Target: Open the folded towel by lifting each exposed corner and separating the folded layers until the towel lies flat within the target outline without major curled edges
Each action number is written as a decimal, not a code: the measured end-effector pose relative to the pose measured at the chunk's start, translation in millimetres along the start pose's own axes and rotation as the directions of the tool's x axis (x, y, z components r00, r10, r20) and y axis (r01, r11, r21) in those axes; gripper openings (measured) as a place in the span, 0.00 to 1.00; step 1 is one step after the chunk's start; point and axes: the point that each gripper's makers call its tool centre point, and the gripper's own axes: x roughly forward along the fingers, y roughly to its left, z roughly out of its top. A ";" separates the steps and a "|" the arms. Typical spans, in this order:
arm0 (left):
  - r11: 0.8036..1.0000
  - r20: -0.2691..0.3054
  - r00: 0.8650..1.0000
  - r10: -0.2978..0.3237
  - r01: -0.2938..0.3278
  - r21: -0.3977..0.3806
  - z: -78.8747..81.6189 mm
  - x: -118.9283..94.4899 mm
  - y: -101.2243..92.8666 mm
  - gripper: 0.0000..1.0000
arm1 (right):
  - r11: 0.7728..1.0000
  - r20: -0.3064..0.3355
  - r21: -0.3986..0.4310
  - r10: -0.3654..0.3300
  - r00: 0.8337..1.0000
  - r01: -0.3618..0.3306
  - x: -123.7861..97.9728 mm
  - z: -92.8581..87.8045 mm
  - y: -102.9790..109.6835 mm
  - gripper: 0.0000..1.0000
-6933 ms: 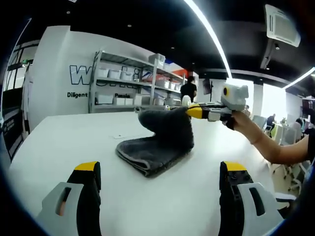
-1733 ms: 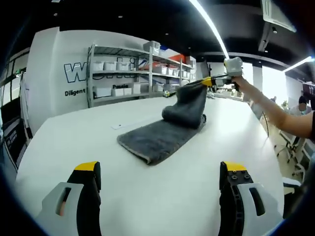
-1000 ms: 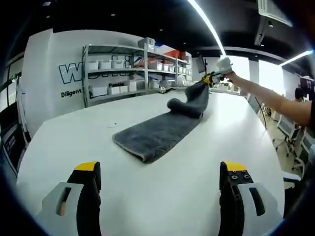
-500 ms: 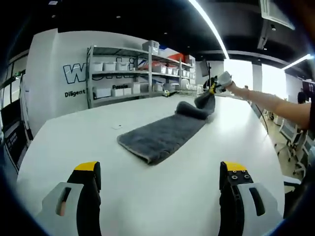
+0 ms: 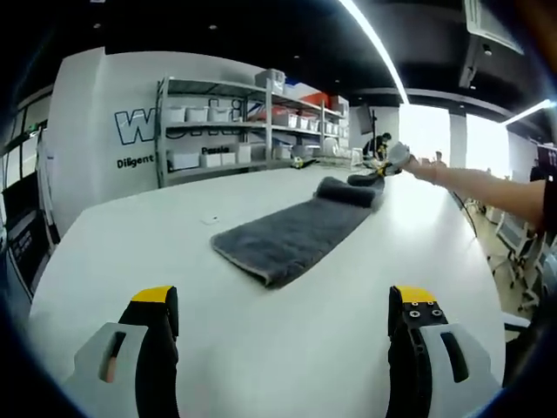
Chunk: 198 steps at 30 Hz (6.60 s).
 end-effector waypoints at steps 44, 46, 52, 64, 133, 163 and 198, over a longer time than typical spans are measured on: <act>1.000 0.038 0.999 0.011 -0.010 -0.024 8.0 0.0 2.6 0.99 | 0.908 0.101 0.418 -0.081 0.992 0.032 15.2 -48.5 -48.1 0.39; 1.000 0.040 0.999 0.010 -0.009 -0.024 8.5 -0.5 2.2 0.99 | 0.884 0.133 0.466 -0.036 0.990 -0.031 6.5 -37.0 -42.1 0.49; 0.999 0.056 0.998 0.008 -0.006 -0.032 11.8 -1.7 1.1 0.99 | 0.857 0.135 0.496 0.080 0.988 -0.137 -17.9 -26.1 -25.8 0.68; 0.999 0.039 0.999 0.002 -0.001 -0.037 6.6 1.4 0.9 0.99 | 0.768 0.184 0.524 0.319 0.930 -0.367 -88.0 -10.2 44.5 0.99; 0.997 0.018 0.997 0.070 -0.069 -0.043 54.1 127.2 67.3 0.72 | 0.623 0.445 0.109 0.666 0.599 -0.774 -215.4 87.7 230.4 0.99; 0.997 -0.069 0.995 0.077 -0.078 -0.007 15.2 185.7 89.3 0.25 | 0.599 0.454 0.103 0.682 0.574 -0.794 -217.0 88.2 237.7 0.99; 0.895 0.017 0.991 -0.131 0.111 0.431 53.3 159.9 -12.6 0.01 | 0.587 0.463 0.090 0.691 0.555 -0.805 -222.1 90.7 241.0 0.99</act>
